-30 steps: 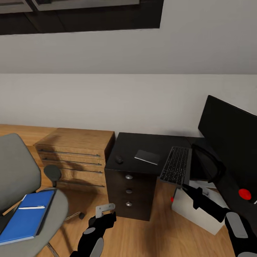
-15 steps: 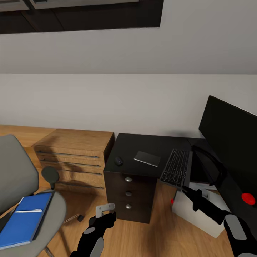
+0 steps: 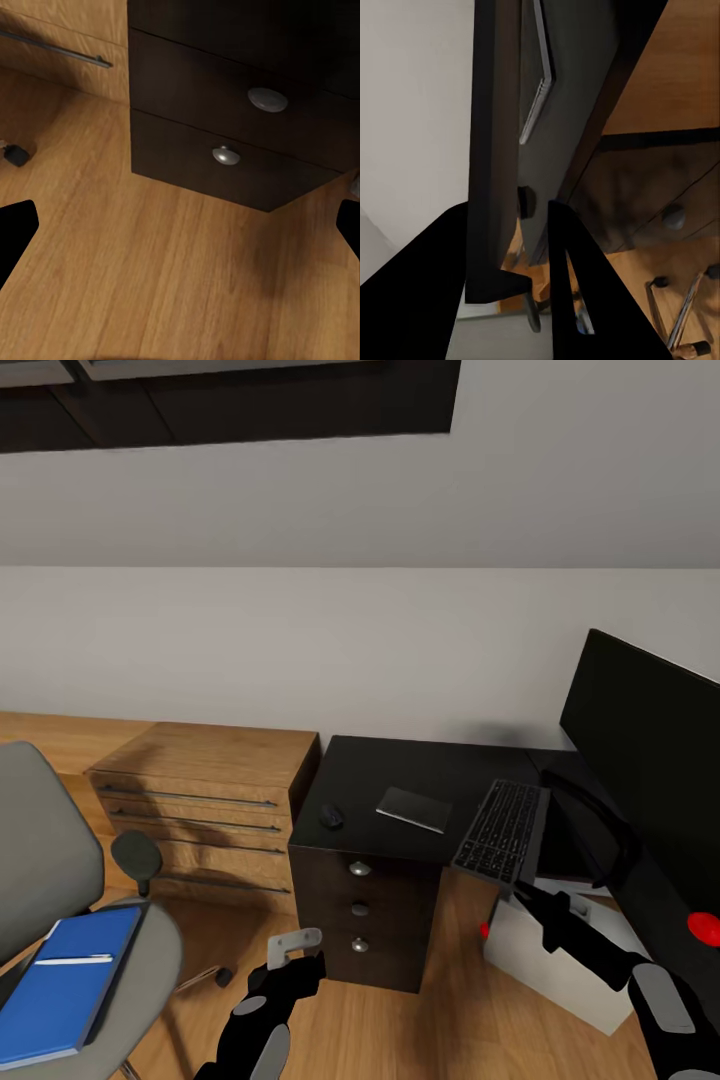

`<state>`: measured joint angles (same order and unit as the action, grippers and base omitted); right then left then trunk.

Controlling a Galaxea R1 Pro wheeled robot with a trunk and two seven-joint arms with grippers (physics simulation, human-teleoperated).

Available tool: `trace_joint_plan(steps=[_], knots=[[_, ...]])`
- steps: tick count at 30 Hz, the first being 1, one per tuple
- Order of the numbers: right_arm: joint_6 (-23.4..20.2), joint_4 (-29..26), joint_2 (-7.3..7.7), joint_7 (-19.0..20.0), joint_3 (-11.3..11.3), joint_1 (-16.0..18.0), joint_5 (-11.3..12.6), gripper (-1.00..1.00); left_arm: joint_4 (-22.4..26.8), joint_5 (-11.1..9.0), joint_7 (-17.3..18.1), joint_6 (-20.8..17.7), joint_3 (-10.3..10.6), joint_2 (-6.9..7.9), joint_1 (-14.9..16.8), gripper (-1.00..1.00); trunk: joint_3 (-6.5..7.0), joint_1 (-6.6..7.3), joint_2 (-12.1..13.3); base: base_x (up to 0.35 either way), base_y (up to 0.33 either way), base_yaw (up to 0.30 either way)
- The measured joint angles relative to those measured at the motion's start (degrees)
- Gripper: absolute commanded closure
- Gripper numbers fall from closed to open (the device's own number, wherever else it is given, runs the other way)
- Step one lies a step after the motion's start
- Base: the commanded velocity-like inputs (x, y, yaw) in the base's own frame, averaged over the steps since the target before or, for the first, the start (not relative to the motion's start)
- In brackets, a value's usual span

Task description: In the bedroom, organize the workspace by keeping the computer under the desk, ensuring the monitor is on the desk, placing the keyboard on the desk next to the monitor, placing the mouse on the desk next to the keyboard, moving the folder from the swivel chair onto the desk next to the mouse, stacking the notebook on top of the folder with the pen on top of the notebook, and positioning the swivel chair next to the desk.

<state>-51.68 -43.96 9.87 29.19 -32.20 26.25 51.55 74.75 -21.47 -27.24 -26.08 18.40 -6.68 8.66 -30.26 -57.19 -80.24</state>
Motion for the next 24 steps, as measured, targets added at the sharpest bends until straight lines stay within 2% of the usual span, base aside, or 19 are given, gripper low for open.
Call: trace_joint_plan(steps=[3, 7, 18, 24], knots=[[0.08, 0.28, 0.57, -0.28, 0.01, 0.01, 0.72, 1.00, 0.04, -0.03, 0.00, 0.00, -0.03, -0.01, 0.00, -1.00, 0.00, 0.00, 0.00, 0.001, 0.000, 0.000], [0.12, 1.94, 1.27, 2.20, -0.10, 0.02, 0.41, 1.00, 0.04, -0.08, 0.00, 0.00, -0.03, -0.01, 0.00, -1.00, 0.01, 0.00, 0.00, 0.000, 0.000, 0.000], [0.14, 2.24, 1.38, 2.65, -0.09, 0.02, 0.28, 1.00, 0.04, -0.09, 0.00, 0.00, -0.05, 0.00, 0.00, -1.00, 0.01, 0.00, 0.00, 0.000, 0.000, 0.000], [0.17, 2.24, 1.38, 2.68, -0.07, 0.02, 0.23, 1.00, 2.29, -0.46, -0.09, -0.08, -1.13, -0.02, 0.00, -1.00, 0.01, 0.00, 0.00, 0.000, 0.000, 0.000]])
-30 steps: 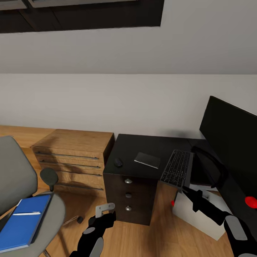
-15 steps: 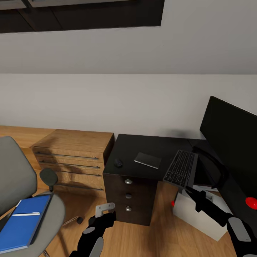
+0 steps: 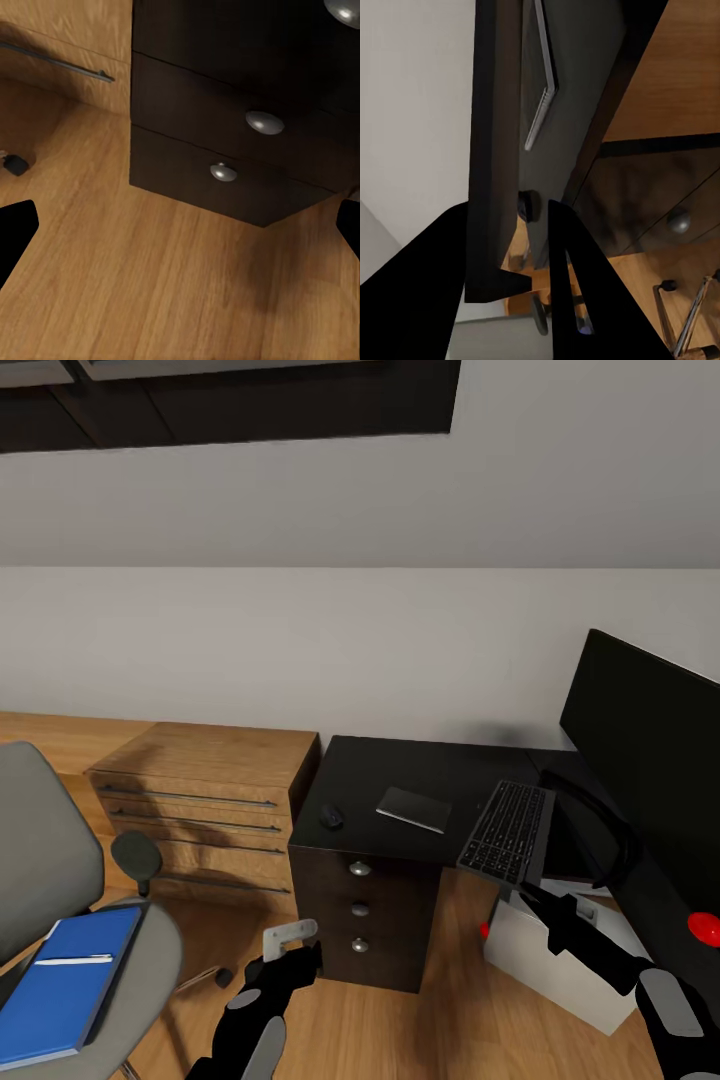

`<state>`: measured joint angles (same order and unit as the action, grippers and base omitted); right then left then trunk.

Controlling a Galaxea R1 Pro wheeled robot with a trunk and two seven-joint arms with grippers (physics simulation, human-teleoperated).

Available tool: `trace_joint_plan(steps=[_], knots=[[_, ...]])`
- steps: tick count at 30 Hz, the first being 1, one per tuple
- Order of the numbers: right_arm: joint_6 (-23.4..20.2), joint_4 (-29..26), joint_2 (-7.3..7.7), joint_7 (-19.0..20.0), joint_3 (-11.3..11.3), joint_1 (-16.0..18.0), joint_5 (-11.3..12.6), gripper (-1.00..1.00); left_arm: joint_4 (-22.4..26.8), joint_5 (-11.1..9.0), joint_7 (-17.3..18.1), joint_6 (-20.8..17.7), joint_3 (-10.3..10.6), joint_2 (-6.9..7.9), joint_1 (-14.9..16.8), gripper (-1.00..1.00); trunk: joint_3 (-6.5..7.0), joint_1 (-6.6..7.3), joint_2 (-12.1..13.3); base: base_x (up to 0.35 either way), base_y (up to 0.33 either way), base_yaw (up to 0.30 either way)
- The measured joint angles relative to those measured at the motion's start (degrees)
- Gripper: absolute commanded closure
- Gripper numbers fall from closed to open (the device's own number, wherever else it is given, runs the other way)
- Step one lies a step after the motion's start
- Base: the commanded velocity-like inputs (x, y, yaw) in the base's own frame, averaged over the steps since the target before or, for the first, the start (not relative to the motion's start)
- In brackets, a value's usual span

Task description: In the bedroom, organize the workspace by keeping the computer under the desk, ensuring the monitor is on the desk, placing the keyboard on the desk next to the monitor, placing the mouse on the desk next to the keyboard, moving the folder from the swivel chair onto the desk next to the mouse, stacking the notebook on top of the folder with the pen on top of the notebook, and positioning the swivel chair next to the desk.

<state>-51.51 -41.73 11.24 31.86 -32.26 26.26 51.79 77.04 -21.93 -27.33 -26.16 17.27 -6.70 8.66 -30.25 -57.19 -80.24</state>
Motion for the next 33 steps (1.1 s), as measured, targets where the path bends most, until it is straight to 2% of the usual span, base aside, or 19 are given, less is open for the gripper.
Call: trace_joint_plan(steps=[8, 17, 18, 19, 33], knots=[[0.03, -1.42, -0.06, -2.26, 0.00, -0.02, 0.38, 1.00, -0.24, -0.16, 0.02, 0.01, -0.03, 0.09, 0.00, -1.00, 0.00, -0.01, 0.00, -0.078, 0.000, 0.000], [-0.06, -1.59, -0.08, -2.64, 0.03, -0.02, 0.63, 1.00, -0.27, -0.08, 0.04, -0.01, -0.04, 0.09, 0.00, -1.00, -0.01, 0.00, 0.00, -0.003, 0.000, 0.000], [-0.09, -1.63, -0.08, -2.70, 0.04, -0.02, 0.66, -1.00, -0.25, -0.08, 0.04, -0.01, -0.04, 0.09, 0.00, -1.00, -0.01, 0.00, 0.00, 0.000, 0.000, 0.000], [0.85, 0.02, -0.06, -3.09, 0.13, -0.06, -3.22, -1.00, -0.27, -0.08, 0.07, -0.01, -0.04, 0.09, 0.00, -1.00, -0.02, -0.01, 0.01, 0.000, 0.000, 0.000], [0.80, 0.05, -0.06, -3.09, 0.13, -0.04, -3.16, -1.00, -0.25, -0.08, 0.08, -0.01, -0.04, 0.09, 0.00, -1.00, -0.01, 0.00, 0.00, 0.000, 0.000, 0.000]])
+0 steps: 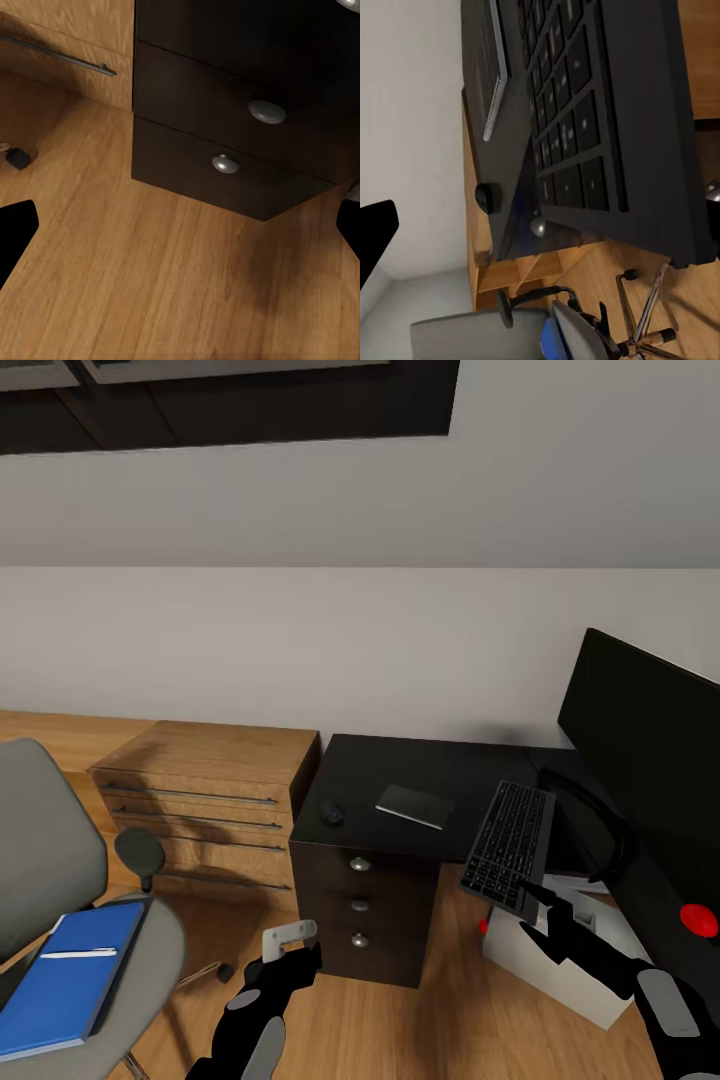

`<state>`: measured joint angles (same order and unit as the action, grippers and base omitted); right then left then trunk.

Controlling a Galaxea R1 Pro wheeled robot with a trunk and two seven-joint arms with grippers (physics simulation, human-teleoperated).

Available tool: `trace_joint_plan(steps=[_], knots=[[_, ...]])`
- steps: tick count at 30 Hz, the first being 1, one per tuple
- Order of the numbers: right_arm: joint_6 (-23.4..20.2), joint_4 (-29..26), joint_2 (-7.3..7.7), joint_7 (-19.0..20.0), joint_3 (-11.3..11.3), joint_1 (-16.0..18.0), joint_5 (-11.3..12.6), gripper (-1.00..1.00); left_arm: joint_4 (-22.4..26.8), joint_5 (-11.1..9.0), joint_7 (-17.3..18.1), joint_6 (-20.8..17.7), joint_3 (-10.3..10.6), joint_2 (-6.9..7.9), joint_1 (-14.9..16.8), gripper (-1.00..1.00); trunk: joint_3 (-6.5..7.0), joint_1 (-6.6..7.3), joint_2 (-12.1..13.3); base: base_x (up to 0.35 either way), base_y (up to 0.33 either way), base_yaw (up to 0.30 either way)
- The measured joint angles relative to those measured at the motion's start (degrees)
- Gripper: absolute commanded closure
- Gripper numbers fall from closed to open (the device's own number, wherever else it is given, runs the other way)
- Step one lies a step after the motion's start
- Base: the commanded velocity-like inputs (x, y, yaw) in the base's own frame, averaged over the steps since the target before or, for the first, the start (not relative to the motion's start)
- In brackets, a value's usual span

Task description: In the bedroom, organize the workspace by keeping the computer under the desk, ensuring the monitor is on the desk, placing the keyboard on the desk next to the monitor, placing the mouse on the desk next to the keyboard, moving the folder from the swivel chair onto the desk next to the mouse, stacking the notebook on top of the folder with the pen on top of the notebook, and positioning the swivel chair next to the desk.

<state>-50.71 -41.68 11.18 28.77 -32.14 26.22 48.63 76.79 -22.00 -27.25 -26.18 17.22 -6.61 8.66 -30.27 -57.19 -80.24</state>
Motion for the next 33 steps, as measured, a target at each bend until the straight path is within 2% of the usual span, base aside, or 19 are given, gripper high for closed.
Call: trace_joint_plan(steps=[9, 18, 27, 33], knots=[[0.00, 0.00, 0.00, 0.00, 0.00, 0.00, 0.00, -1.00, -0.04, 0.11, -0.06, 0.05, 0.00, 0.00, 0.00, -1.00, 0.00, 0.00, 0.00, -0.002, 0.000, 0.000], [0.08, 0.00, 0.00, 0.01, 0.04, 0.00, 0.01, -1.00, -0.05, 0.17, -0.06, 0.09, 0.00, 0.00, 0.00, -1.00, 0.00, -0.03, 0.00, -0.253, 0.000, 0.000], [0.10, 0.02, -0.08, 0.00, 0.25, 0.00, -0.08, -1.00, -0.14, 0.17, -0.07, 0.09, 0.00, 0.00, 0.00, -1.00, 0.00, -0.01, 0.00, -0.046, 0.000, 0.000], [0.99, -0.08, -0.15, 0.03, 0.33, 0.02, -0.18, -1.00, -0.18, 0.10, -0.07, 0.08, -0.05, 0.06, 0.00, -1.00, 0.00, -0.03, 0.00, -0.262, 0.000, 0.000]])
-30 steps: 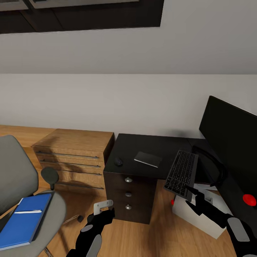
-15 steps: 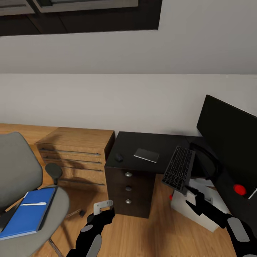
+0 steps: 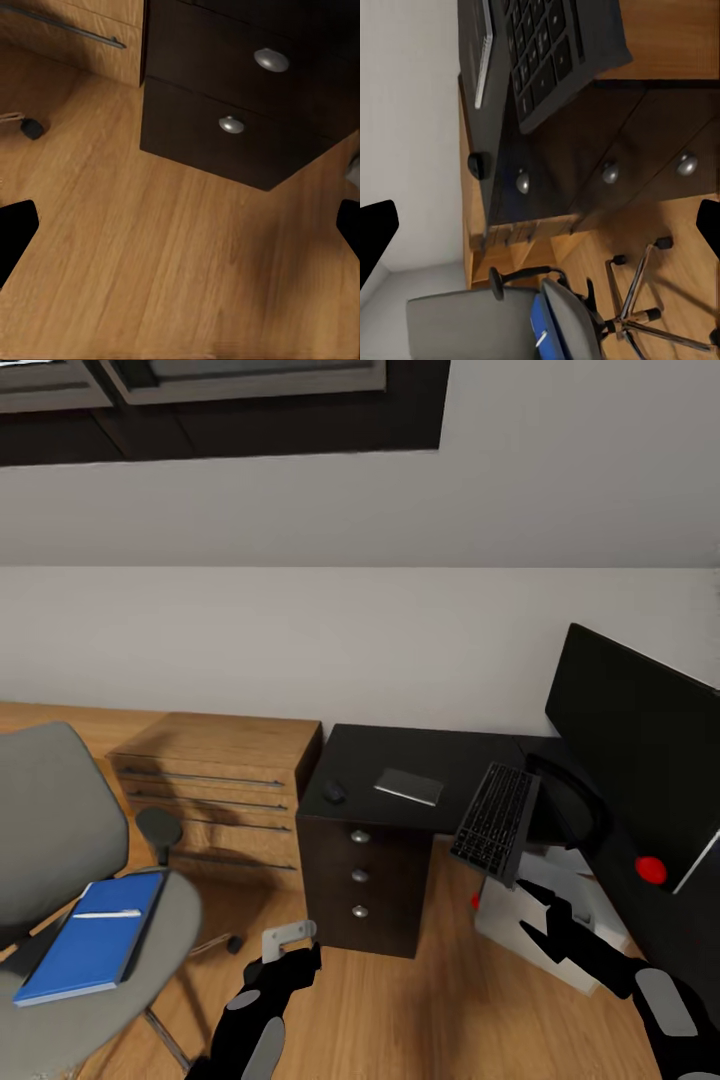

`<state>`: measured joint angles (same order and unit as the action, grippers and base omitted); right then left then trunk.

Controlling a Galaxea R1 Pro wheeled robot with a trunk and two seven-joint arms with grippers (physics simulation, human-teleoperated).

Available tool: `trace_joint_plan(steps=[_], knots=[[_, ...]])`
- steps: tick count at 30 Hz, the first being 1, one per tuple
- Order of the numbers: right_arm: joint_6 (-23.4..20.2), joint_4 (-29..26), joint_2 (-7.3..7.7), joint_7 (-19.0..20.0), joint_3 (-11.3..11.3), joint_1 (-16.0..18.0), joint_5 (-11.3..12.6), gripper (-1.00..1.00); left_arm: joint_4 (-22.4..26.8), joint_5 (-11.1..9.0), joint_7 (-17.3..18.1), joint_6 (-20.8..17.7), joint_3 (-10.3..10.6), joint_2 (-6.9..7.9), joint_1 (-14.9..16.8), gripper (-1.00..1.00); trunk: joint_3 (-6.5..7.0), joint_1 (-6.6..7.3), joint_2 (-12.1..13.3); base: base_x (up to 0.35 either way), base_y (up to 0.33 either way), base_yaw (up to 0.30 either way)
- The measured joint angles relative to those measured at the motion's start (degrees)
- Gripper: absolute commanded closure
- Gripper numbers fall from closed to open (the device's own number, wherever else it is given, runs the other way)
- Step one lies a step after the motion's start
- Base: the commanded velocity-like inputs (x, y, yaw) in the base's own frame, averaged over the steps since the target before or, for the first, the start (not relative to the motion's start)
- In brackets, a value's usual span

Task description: In the bedroom, organize the workspace by keeping the computer under the desk, ensuring the monitor is on the desk, placing the keyboard on the desk next to the monitor, placing the mouse on the desk next to the keyboard, moving the folder from the swivel chair onto the desk next to the mouse, stacking the notebook on top of the folder with the pen on top of the notebook, and positioning the swivel chair next to the desk.

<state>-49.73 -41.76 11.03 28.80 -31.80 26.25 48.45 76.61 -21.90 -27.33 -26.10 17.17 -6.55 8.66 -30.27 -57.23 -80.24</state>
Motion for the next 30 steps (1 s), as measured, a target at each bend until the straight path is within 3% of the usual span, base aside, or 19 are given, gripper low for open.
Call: trace_joint_plan(steps=[8, 11, 14, 15, 18, 20, 22, 26, 30], knots=[[3.09, -0.14, -0.37, 0.10, 0.17, -0.02, -0.23, -1.00, -0.17, -0.03, 0.00, -0.06, -0.03, 0.22, 0.00, -1.00, 0.00, 0.00, 0.00, -0.291, 0.000, 0.000], [6.41, 0.05, -1.55, 0.13, 0.69, -0.02, -1.40, -1.00, -0.37, -0.07, 0.03, -0.07, 0.01, 0.26, 0.00, -1.00, 0.00, 0.02, 0.00, -0.101, 0.000, 0.000], [10.40, 0.13, -3.82, 0.11, 1.50, -0.02, -5.57, -1.00, -0.56, -0.09, 0.07, -0.08, 0.04, 0.28, 0.00, -1.00, 0.00, 0.03, 0.00, -0.041, 0.000, 0.000], [12.24, 0.18, -5.09, 0.10, 1.76, -0.03, -8.67, -1.00, -0.88, -0.07, 0.08, -0.08, 0.08, 0.25, 0.00, -1.00, 0.00, 0.03, 0.00, -0.022, 0.000, 0.000], [15.12, 0.21, -7.17, 0.11, 1.94, -0.04, -13.86, -1.00, -1.61, 0.05, 0.02, -0.04, 0.15, 0.23, 0.00, -1.00, 0.35, 0.46, 0.79, -0.014, 0.000, 0.000], [19.94, 0.43, -9.18, 0.09, 2.05, -0.88, -20.75, -1.00, -2.35, 0.16, -0.07, 0.02, 0.32, 0.16, 0.00, -1.00, 0.71, 0.90, 1.59, -0.005, 0.000, 0.000], [25.22, 0.76, -11.25, 0.00, 2.11, -3.13, -25.73, -1.00, -2.73, 0.20, -0.12, 0.05, 0.37, 0.17, 0.00, -1.00, 1.07, 1.34, 2.39, -0.002, 0.000, 0.000], [32.13, 1.00, -14.10, -1.12, 2.22, -5.56, -29.42, -1.00, -3.83, 0.12, -0.15, 0.08, 0.39, 0.28, 0.00, -1.00, 1.79, 2.22, 4.00, 0.000, 0.000, 0.000], [39.75, 2.96, -16.15, -6.83, 2.34, -7.38, -32.96, -1.00, -8.72, 0.12, -0.03, 0.11, 0.37, 0.52, 0.00, -1.00, 2.50, 3.10, 5.60, 0.000, 0.000, 0.000]])
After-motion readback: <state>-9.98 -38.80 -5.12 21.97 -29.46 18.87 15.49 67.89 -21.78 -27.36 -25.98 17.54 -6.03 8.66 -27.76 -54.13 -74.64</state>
